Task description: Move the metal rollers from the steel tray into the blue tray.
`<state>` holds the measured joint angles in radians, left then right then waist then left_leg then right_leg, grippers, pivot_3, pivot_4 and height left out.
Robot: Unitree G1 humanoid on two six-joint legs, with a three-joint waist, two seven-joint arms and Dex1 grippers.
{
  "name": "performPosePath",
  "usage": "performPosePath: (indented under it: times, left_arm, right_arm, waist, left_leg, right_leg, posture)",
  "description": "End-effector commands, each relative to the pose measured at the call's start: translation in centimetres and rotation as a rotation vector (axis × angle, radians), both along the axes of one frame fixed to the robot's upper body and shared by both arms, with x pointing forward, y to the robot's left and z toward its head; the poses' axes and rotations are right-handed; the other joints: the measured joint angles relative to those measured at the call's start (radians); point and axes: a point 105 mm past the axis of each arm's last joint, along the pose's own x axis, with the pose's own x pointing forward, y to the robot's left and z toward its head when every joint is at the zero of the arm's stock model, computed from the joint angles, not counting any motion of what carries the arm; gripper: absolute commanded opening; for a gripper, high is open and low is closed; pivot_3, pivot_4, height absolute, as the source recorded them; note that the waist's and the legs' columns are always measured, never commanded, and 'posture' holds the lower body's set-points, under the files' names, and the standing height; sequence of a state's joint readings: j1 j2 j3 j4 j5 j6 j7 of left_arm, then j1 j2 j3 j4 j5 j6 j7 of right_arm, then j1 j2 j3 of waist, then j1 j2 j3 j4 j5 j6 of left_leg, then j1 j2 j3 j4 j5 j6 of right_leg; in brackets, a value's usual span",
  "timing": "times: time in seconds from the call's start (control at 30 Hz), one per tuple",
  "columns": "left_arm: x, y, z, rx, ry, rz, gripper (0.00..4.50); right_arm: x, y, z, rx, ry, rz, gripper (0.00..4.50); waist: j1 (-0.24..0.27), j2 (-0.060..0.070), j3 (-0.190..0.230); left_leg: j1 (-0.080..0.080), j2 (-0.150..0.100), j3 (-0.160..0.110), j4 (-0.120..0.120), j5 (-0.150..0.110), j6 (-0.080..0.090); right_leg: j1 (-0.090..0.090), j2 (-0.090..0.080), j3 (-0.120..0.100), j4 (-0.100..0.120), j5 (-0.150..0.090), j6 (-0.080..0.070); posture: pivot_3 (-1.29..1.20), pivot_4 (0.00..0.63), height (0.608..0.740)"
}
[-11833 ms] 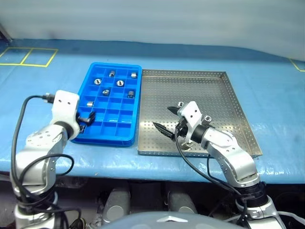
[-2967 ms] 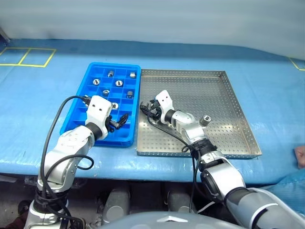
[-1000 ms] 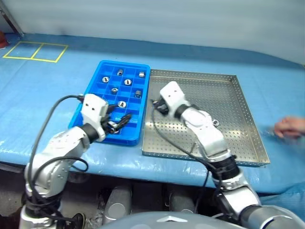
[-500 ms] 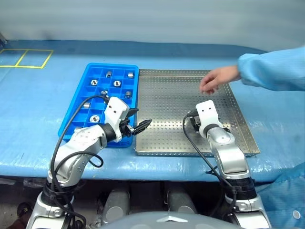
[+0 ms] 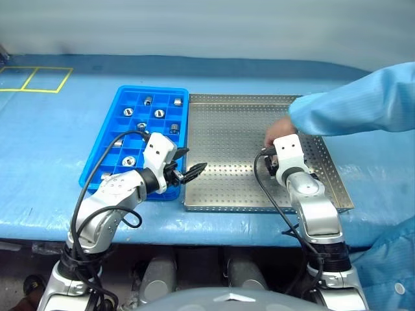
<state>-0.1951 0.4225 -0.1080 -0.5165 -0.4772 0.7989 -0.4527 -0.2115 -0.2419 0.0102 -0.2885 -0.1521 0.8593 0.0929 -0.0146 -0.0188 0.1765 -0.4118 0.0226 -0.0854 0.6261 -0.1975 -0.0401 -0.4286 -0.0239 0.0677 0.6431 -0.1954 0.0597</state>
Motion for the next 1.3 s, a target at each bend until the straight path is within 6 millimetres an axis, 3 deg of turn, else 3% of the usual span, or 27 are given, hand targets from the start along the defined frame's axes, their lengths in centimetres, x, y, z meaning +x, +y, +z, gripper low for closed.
performPosePath:
  times: [0.03, 1.0, 1.3]
  left_arm:
    - [0.0, 0.0, 0.6, -0.008, -0.034, 0.008, 3.64]
    - [0.8, 1.5, 0.2, 0.035, -0.032, 0.092, 3.64]
    - [0.7, 1.3, 0.3, 0.031, -0.036, 0.07, 3.64]
  right_arm:
    - [0.2, -0.3, 1.3, -0.005, -0.049, -0.008, 3.24]
    - [-0.2, 1.2, 1.5, 0.062, -0.047, 0.056, 3.24]
    - [-4.5, 6.8, 2.7, 0.293, 0.065, 0.437, 3.24]
  waist:
    - [0.001, 0.0, 0.0]
    - [0.001, 0.0, 0.0]
    - [0.002, 0.0, 0.0]
  left_leg:
    - [0.0, 0.0, 0.0, 0.0, 0.0, 0.0]
    - [0.0, 0.0, 0.0, 0.0, 0.0, 0.0]
    - [0.0, 0.0, 0.0, 0.0, 0.0, 0.0]
  right_leg:
    - [0.0, 0.0, 0.0, 0.0, 0.0, 0.0]
    - [0.0, 0.0, 0.0, 0.0, 0.0, 0.0]
    - [0.0, 0.0, 0.0, 0.0, 0.0, 0.0]
  posture:
    - [0.1, 0.15, 0.74]
    - [0.11, 0.15, 0.74]
    - [0.09, 0.15, 0.74]
